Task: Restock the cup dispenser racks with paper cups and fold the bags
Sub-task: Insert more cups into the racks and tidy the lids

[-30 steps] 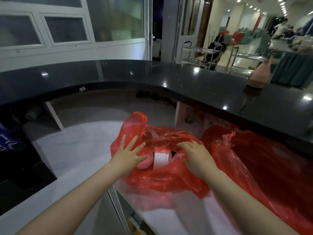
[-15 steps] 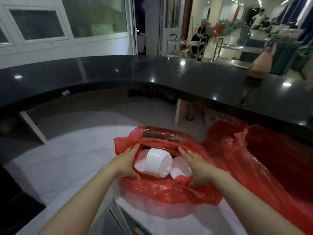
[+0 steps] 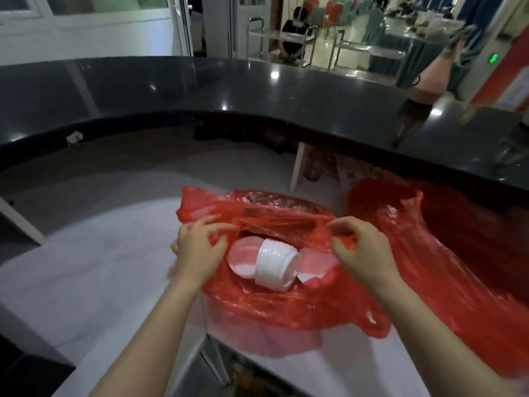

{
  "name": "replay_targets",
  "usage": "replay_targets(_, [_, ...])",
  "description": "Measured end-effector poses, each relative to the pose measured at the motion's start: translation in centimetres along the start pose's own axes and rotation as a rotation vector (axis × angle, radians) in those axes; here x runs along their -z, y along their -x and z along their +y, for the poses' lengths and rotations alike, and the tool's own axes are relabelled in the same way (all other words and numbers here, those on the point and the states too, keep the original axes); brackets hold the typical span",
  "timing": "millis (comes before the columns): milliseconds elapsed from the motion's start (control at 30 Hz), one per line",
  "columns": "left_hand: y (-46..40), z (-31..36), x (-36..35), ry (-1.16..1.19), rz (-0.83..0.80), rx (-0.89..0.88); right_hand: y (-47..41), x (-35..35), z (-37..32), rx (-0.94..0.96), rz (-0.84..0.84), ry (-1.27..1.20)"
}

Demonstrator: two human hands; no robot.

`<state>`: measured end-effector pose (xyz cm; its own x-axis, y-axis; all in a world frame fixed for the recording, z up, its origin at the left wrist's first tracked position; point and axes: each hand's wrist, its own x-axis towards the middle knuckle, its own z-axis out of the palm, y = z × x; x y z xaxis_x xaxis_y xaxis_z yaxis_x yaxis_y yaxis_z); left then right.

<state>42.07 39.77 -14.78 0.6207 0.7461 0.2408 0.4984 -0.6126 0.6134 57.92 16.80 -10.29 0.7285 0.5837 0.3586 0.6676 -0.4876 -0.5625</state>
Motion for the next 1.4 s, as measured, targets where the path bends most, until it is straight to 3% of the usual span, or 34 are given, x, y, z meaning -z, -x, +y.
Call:
replay_targets(67, [0.6, 0.9, 0.3, 0.171, 0.235, -0.069, 0.5, -1.0, -2.1, -0.056, 0.019, -0.050])
replay_targets(100, [0.8, 1.0, 0.4, 0.252, 0.257, -0.115, 0.9, -1.8, -2.9, -0.088, -0.030, -0.064])
replay_targets(167, [0.9, 0.9, 0.2, 0.332, 0.120, -0.154, 1.8, -3.9, -3.9, -0.135, -0.156, -0.042])
replay_targets(233, [0.8, 0.6, -0.5, 0.245, -0.105, -0.138, 2.3, -6.2, -4.6, -0.145, -0.243, 0.035])
replay_targets(300, [0.7, -0.3, -1.6, 0.100, -0.207, -0.086, 2.5, -8.0, -5.1, -0.153, -0.263, 0.099])
replay_targets(533, [-0.1, -1.6, -4.6, -0.203, -0.402, 0.073, 2.8, -10.9, -5.5, -0.261, -0.260, 0.205])
replay_targets(900, [-0.4, -2.3, -4.0, 0.112, -0.428, 0.152, 3.3, -7.0, -4.7, -0.128, -0.055, -0.023])
replay_targets(1000, [-0.4, -2.5, -3.6, 0.245, -0.407, 0.173, 2.3, -5.6, -5.7, -0.121, 0.015, -0.175])
replay_targets(1133, [0.0, -2.3, -2.9, 0.285, -0.289, 0.078, 1.9, -6.3, -5.9, -0.371, 0.057, -0.575])
replay_targets(1267, [0.1, -2.1, -2.9, 0.335, -0.387, 0.124, 1.9, -8.9, -5.0, -0.689, 0.069, -0.952])
replay_targets(1400, [0.3, -1.9, -2.4, 0.469, -0.491, 0.212, 1.6, -11.2, -4.9, -0.795, 0.055, -0.980])
